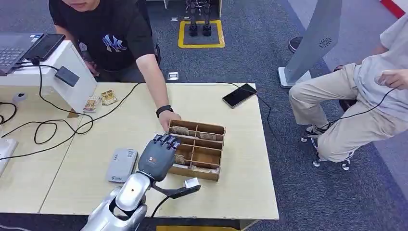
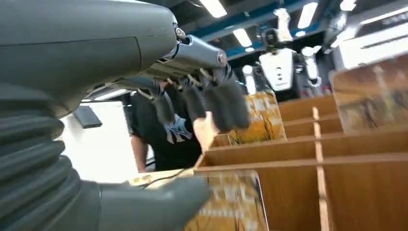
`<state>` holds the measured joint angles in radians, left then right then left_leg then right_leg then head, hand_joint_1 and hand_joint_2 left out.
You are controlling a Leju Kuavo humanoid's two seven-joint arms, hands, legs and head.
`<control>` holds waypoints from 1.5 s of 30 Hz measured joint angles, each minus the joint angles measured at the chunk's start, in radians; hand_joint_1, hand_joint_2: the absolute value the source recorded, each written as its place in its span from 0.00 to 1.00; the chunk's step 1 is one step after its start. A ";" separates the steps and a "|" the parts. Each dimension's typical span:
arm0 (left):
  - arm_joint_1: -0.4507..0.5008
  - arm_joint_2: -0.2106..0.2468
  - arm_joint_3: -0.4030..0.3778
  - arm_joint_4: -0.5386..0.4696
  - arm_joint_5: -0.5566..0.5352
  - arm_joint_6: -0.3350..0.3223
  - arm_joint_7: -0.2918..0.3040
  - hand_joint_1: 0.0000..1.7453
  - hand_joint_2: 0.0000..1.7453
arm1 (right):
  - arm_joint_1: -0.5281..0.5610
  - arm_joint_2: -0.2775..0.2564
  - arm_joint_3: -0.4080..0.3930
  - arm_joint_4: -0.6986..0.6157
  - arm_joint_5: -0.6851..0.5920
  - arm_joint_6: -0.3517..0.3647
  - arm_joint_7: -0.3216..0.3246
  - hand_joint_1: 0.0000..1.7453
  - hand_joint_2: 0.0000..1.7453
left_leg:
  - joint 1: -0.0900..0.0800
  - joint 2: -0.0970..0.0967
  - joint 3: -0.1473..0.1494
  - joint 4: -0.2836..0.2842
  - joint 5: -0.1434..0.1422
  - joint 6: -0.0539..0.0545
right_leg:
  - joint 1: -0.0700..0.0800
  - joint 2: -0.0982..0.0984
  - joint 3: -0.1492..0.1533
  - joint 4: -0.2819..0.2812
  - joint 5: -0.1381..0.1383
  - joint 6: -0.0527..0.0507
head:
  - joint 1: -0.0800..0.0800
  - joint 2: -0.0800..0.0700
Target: Pass the card to the sensor for recognition and then transmit it.
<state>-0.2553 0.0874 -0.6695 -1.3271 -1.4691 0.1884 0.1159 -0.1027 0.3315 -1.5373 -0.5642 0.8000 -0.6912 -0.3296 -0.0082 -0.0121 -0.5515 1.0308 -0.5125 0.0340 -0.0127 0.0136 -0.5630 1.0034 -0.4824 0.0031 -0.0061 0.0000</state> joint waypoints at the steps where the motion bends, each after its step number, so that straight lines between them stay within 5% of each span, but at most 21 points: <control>1: -0.001 0.002 0.000 0.004 0.003 -0.005 -0.013 1.00 1.00 | 0.000 0.000 0.000 0.001 0.000 0.000 -0.003 0.00 1.00 | 0.000 0.000 0.000 0.000 0.000 0.000 | 0.000 0.000 0.000 0.000 0.000 0.000 | 0.000 0.000; 15: -0.072 0.019 -0.001 0.098 0.089 -0.109 -0.091 1.00 1.00 | 0.000 0.000 0.000 0.002 0.005 0.000 -0.004 0.00 1.00 | 0.000 0.000 0.001 0.000 0.000 0.000 | 0.000 0.000 0.001 0.000 0.000 0.000 | 0.000 0.000; 18: -0.089 0.024 -0.005 0.116 0.111 -0.153 -0.096 0.39 1.00 | 0.000 0.000 0.000 0.001 0.006 0.000 0.002 0.00 1.00 | 0.000 0.000 0.002 0.000 0.000 0.000 | 0.000 0.000 0.002 0.000 0.000 0.000 | 0.000 0.000; 21: -0.103 0.029 -0.012 0.130 0.129 -0.182 -0.103 0.34 1.00 | 0.000 0.000 0.000 0.001 0.006 0.000 0.004 0.00 1.00 | 0.000 0.000 0.003 0.000 0.000 0.000 | 0.000 0.000 0.003 0.000 0.000 0.000 | 0.000 0.000; 22: -0.103 0.032 -0.016 0.137 0.138 -0.188 -0.103 0.19 1.00 | 0.000 0.000 0.000 0.000 0.008 0.000 0.003 0.00 1.00 | 0.000 0.000 0.004 0.000 0.000 0.000 | 0.000 0.000 0.003 0.000 0.000 0.000 | 0.000 0.000; 26: -0.103 0.039 -0.028 0.142 0.156 -0.186 -0.106 0.19 1.00 | 0.000 0.000 0.000 0.000 0.017 0.000 -0.002 0.00 1.00 | 0.000 -0.005 0.005 -0.001 0.000 0.000 | 0.000 -0.005 0.006 0.000 -0.001 0.000 | 0.000 0.000; 29: -0.102 0.040 -0.031 0.151 0.158 -0.188 -0.105 0.00 1.00 | 0.000 0.000 0.000 0.000 0.018 0.000 -0.002 0.00 1.00 | 0.000 -0.004 0.005 -0.001 0.001 0.000 | 0.000 -0.005 0.007 0.000 -0.001 -0.001 | 0.001 0.000; 32: -0.104 0.041 -0.032 0.152 0.159 -0.178 -0.101 0.00 1.00 | 0.001 0.000 0.000 -0.001 0.018 0.000 -0.002 0.00 1.00 | 0.000 -0.004 0.007 -0.001 0.001 0.000 | 0.000 -0.005 0.009 0.000 -0.001 0.000 | 0.001 0.000; 40: -0.074 0.020 -0.033 0.146 0.086 0.021 -0.006 0.00 1.00 | 0.001 0.000 0.000 -0.002 0.016 0.000 -0.001 0.00 1.00 | 0.000 -0.003 0.008 -0.001 0.001 -0.001 | 0.000 -0.005 0.009 0.000 -0.001 -0.001 | 0.000 0.000; 45: -0.038 0.010 -0.032 0.098 0.021 0.067 0.014 0.00 1.00 | 0.001 0.001 0.000 -0.002 0.015 0.000 -0.006 0.00 1.00 | 0.000 -0.003 0.006 -0.001 0.000 -0.001 | 0.000 -0.004 0.007 0.000 -0.001 -0.001 | 0.000 0.000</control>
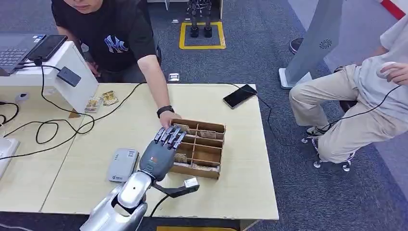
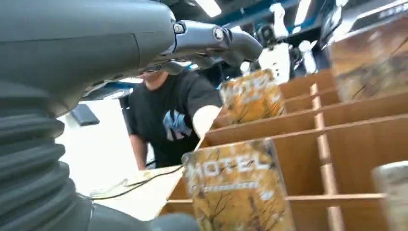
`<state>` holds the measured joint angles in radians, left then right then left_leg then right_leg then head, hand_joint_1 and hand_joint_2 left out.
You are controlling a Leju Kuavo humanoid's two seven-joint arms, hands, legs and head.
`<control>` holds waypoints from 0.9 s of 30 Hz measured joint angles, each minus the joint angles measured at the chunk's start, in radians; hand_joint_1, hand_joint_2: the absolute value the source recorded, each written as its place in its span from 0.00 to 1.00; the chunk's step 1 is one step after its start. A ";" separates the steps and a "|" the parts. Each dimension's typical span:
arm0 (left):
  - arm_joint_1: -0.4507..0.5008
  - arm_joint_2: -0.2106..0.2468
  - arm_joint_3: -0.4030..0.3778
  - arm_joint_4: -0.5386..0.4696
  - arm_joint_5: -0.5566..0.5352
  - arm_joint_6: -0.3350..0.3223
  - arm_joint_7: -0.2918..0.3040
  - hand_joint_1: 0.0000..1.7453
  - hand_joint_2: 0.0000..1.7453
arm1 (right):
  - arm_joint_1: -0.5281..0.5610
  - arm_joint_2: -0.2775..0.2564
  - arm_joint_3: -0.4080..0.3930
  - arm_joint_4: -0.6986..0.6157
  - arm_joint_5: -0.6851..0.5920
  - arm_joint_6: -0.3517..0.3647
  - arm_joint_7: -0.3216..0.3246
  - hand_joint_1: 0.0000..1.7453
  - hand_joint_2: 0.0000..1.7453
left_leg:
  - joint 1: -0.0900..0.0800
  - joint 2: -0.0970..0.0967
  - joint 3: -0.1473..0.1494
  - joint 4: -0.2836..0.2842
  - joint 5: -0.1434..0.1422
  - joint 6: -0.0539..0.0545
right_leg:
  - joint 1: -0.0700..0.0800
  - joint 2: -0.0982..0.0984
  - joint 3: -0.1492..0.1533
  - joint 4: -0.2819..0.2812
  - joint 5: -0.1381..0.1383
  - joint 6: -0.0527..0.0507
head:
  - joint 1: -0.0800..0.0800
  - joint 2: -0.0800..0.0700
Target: Pass the card to the sensor for recognition and then transmit it.
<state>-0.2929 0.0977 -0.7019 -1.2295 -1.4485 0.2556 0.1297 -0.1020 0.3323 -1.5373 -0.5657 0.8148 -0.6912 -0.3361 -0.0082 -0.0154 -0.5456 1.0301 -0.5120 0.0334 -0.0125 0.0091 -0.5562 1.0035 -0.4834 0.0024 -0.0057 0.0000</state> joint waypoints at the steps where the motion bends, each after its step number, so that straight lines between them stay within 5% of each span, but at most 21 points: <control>1: 0.007 -0.002 0.000 -0.011 -0.009 0.006 0.000 0.00 1.00 | 0.000 0.000 0.000 0.000 -0.003 0.000 -0.003 0.00 1.00 | 0.000 0.000 -0.001 0.000 0.000 0.000 | 0.000 0.000 -0.001 0.000 0.000 0.000 | 0.000 0.000; 23: 0.053 -0.008 0.017 -0.067 -0.017 0.027 -0.043 0.00 1.00 | -0.002 0.000 0.000 0.008 -0.015 0.000 -0.021 0.00 1.00 | 0.000 0.000 -0.005 0.000 0.000 0.000 | 0.000 0.000 -0.005 0.000 0.000 0.000 | 0.000 0.000; 25: 0.053 -0.008 0.017 -0.067 -0.017 0.020 -0.044 0.22 1.00 | -0.002 0.000 0.000 0.009 -0.011 0.000 -0.020 0.00 1.00 | 0.000 0.000 -0.005 0.000 0.000 0.000 | 0.000 0.000 -0.005 0.000 0.000 0.000 | 0.000 0.000; 27: 0.053 -0.008 0.017 -0.067 -0.017 0.011 -0.049 0.21 1.00 | -0.002 0.000 0.000 0.011 -0.012 0.000 -0.027 0.00 1.00 | 0.000 0.000 -0.005 0.000 0.000 0.000 | 0.000 0.000 -0.006 0.000 0.000 0.000 | 0.000 0.000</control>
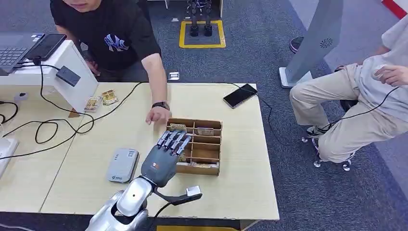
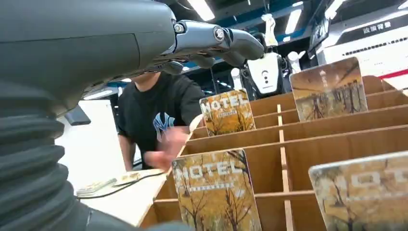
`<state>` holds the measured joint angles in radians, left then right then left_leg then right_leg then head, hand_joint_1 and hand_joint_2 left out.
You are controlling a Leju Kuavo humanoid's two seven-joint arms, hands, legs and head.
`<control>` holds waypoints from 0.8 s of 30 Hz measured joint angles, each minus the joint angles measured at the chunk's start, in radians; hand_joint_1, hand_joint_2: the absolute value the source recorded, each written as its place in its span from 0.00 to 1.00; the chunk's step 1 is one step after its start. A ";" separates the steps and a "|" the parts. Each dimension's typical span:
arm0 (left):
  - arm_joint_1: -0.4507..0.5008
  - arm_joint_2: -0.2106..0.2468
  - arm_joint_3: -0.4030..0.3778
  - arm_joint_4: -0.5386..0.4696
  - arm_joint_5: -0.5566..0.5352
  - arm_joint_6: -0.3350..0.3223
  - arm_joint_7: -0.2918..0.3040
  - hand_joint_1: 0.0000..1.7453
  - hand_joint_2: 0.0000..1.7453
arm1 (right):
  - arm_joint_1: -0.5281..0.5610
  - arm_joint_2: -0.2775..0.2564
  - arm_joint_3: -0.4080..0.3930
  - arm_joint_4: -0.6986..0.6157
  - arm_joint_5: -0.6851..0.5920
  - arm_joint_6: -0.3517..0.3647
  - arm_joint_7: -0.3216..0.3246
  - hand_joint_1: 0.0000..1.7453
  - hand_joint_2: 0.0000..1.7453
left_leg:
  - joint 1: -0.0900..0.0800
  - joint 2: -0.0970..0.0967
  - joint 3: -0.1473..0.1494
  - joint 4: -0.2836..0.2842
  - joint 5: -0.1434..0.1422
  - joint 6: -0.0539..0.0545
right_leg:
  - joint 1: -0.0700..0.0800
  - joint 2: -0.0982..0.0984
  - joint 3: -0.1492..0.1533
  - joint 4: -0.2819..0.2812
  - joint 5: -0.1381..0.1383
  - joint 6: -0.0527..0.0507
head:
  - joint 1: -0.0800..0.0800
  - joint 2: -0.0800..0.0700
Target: Pass the card to the sensor for recognition and then transmit it.
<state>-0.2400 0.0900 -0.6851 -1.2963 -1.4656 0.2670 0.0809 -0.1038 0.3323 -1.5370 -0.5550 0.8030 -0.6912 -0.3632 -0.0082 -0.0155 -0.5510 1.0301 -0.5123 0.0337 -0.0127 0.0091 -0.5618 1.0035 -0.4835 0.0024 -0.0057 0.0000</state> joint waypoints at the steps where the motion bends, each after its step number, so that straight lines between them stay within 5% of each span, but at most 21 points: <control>1: 0.000 0.000 0.000 0.000 0.000 -0.005 -0.003 0.20 1.00 | 0.000 0.000 0.000 0.001 0.001 0.000 0.001 0.00 1.00 | 0.000 0.000 0.000 0.000 0.000 0.000 | 0.000 0.000 0.000 0.000 0.000 0.000 | 0.000 0.000; 11: -0.001 -0.011 0.000 0.039 0.000 -0.016 -0.004 0.21 1.00 | 0.000 0.000 0.000 0.004 0.006 0.000 0.002 0.00 1.00 | 0.000 0.000 -0.001 0.000 0.000 0.000 | 0.000 0.000 -0.001 0.000 0.000 0.000 | 0.000 0.000; 14: -0.001 -0.013 0.000 0.046 0.000 -0.023 -0.003 0.01 1.00 | -0.001 0.000 0.000 0.005 0.006 0.000 0.001 0.00 1.00 | 0.000 0.000 -0.001 0.000 0.000 0.000 | 0.000 0.000 -0.001 0.000 0.000 0.000 | 0.000 0.000; 24: -0.003 -0.030 0.000 0.102 -0.003 -0.045 0.016 0.00 1.00 | -0.001 0.000 0.000 0.014 0.014 0.000 -0.011 0.00 1.00 | 0.000 0.000 -0.001 0.000 0.000 0.000 | 0.000 0.000 -0.001 0.000 0.000 0.000 | 0.000 0.000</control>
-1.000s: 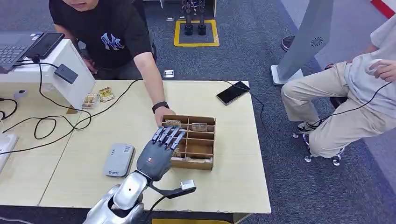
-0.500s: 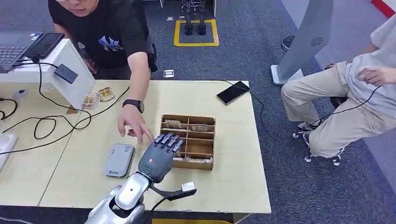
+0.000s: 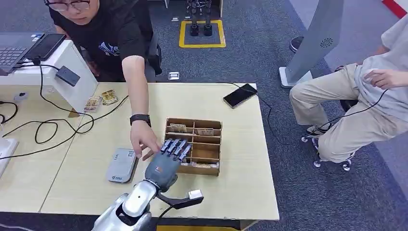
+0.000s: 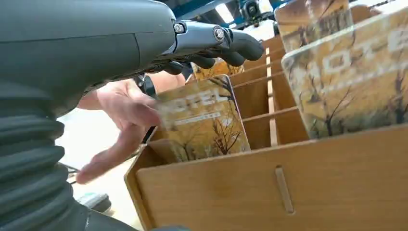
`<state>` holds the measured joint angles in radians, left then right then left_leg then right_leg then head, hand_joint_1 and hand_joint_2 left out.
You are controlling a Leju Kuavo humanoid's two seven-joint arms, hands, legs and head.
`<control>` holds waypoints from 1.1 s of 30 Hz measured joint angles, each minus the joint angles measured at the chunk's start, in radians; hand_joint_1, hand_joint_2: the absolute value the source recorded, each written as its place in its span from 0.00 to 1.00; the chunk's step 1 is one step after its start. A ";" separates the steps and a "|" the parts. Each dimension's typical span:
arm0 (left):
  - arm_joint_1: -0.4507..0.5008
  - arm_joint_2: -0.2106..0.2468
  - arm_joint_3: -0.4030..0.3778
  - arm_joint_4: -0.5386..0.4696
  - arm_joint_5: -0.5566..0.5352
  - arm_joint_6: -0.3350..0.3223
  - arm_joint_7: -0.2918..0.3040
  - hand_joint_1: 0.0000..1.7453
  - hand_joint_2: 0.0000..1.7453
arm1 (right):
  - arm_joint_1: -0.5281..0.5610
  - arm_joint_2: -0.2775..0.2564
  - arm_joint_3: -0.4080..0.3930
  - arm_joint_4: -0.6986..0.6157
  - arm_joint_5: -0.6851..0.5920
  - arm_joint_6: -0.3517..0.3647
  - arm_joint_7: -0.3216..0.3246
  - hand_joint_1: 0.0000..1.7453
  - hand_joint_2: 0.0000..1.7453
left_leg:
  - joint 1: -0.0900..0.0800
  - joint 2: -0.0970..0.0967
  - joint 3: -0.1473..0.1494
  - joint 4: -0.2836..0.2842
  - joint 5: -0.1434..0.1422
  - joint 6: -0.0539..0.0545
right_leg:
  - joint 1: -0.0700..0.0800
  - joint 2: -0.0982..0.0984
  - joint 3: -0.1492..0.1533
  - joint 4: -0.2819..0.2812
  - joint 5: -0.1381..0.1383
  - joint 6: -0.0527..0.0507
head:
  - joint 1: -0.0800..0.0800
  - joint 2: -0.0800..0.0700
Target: Pass the card to the sensor for recognition and then transmit it.
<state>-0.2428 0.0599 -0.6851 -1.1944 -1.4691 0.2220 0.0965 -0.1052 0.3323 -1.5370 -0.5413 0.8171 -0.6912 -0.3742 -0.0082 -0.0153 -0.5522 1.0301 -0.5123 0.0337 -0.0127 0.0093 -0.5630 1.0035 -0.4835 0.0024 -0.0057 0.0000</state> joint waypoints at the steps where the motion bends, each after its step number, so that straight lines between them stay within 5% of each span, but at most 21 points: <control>1: 0.000 -0.001 0.000 0.004 0.000 0.000 0.001 0.00 1.00 | 0.000 0.000 0.000 0.001 0.000 0.000 0.000 0.00 1.00 | 0.000 0.000 0.000 0.000 0.000 0.000 | 0.000 0.000 0.000 0.000 0.000 0.000 | 0.000 0.000; 12: 0.000 -0.008 0.000 0.029 -0.002 0.018 0.022 0.00 1.00 | 0.000 0.000 0.000 0.005 0.014 0.000 0.010 0.00 1.00 | 0.000 0.000 0.000 0.000 0.000 0.000 | 0.000 0.000 0.000 0.000 0.000 0.000 | 0.000 0.000; 22: 0.033 -0.027 0.030 -0.015 -0.011 0.251 0.160 0.00 1.00 | -0.001 0.000 0.000 0.008 0.011 0.000 0.008 0.00 1.00 | 0.000 0.000 -0.001 0.000 0.000 0.000 | 0.000 0.000 0.000 0.000 0.000 0.000 | 0.000 0.000; 33: 0.049 -0.027 0.049 -0.050 -0.011 0.272 0.169 0.00 1.00 | -0.001 0.000 0.000 0.008 0.010 0.000 0.006 0.00 1.00 | 0.000 0.000 -0.001 0.000 0.000 0.000 | 0.000 0.000 0.000 0.000 0.000 0.000 | 0.000 0.000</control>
<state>-0.1934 0.0324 -0.6363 -1.2440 -1.4801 0.4939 0.2655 -0.1061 0.3323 -1.5370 -0.5329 0.8267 -0.6912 -0.3677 -0.0082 -0.0157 -0.5528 1.0301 -0.5125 0.0338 -0.0127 0.0091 -0.5631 1.0035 -0.4836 0.0025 -0.0057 0.0000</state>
